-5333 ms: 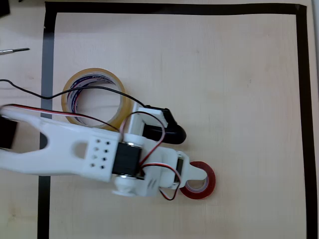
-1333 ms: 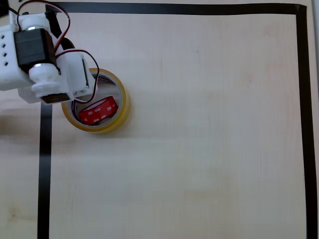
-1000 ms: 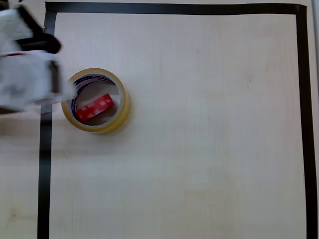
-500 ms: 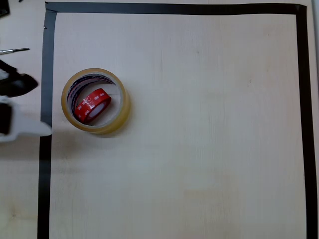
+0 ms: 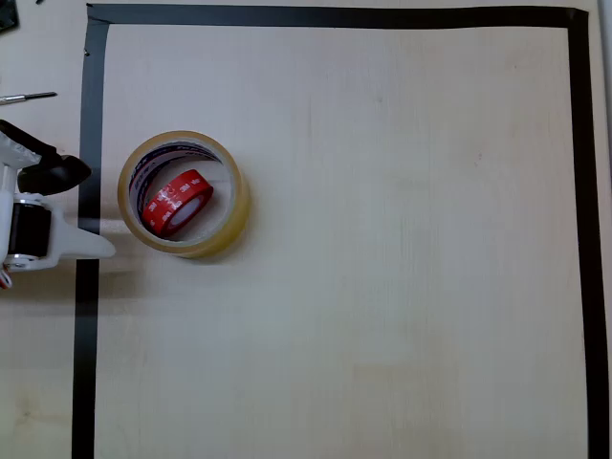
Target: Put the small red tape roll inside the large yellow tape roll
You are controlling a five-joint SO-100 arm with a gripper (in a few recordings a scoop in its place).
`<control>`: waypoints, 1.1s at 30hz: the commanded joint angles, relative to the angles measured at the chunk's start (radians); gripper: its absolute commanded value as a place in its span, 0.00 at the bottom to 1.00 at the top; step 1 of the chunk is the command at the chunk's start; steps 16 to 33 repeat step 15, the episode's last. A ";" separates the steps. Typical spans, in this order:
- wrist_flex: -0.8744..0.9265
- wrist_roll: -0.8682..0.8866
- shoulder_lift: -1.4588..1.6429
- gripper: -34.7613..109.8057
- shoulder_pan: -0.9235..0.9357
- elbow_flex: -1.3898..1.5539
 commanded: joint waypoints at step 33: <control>0.104 0.005 0.018 0.24 -0.092 -0.038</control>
